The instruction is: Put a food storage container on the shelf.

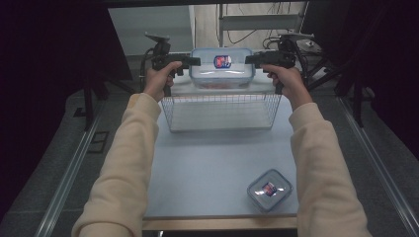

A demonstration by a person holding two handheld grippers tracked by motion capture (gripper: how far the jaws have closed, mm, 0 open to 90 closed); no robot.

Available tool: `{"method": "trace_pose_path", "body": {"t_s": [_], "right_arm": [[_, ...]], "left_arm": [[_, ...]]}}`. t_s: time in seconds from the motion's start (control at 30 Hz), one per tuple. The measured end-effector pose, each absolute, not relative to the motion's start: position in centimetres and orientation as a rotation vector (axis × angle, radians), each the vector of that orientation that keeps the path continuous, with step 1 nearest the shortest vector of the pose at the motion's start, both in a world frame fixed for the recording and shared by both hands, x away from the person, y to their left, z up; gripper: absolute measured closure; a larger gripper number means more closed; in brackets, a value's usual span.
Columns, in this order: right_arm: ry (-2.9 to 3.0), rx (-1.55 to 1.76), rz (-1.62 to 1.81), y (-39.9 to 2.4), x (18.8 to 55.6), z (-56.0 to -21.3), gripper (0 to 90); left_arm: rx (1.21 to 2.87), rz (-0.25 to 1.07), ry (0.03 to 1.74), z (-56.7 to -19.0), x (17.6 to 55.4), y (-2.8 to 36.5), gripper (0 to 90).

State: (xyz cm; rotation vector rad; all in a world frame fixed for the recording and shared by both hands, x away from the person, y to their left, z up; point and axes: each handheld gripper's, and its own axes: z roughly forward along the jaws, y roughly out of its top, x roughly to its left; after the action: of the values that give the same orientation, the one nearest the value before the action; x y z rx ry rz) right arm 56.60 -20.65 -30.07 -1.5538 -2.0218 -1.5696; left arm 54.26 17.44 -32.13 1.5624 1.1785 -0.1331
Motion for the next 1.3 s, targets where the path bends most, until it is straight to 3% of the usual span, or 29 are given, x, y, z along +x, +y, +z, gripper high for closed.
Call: {"method": "trace_pose_path", "body": {"t_s": [0.5,0.7,0.9,1.0,1.3], "right_arm": [[-2.118,-1.669,-1.659,-20.4,54.8,-29.2,41.8],[-2.259,-1.593,-1.685,-21.4,52.2,-29.0,53.4],[-2.357,-1.525,-1.648,-21.9,49.3,-30.4,80.0],[-2.396,-1.452,-1.617,-21.6,48.5,-31.3,89.2],[-2.444,-1.325,-1.591,-19.1,48.6,-33.3,89.4]], "left_arm": [[1.569,-0.038,1.183,-32.3,53.2,17.6,35.6],[1.565,0.000,1.139,-32.1,50.8,18.3,35.0],[1.597,0.017,1.085,-31.9,48.2,18.6,35.0],[1.601,0.021,1.074,-31.8,47.4,18.8,34.9],[1.610,0.010,1.064,-32.2,46.6,18.7,34.6]]}}
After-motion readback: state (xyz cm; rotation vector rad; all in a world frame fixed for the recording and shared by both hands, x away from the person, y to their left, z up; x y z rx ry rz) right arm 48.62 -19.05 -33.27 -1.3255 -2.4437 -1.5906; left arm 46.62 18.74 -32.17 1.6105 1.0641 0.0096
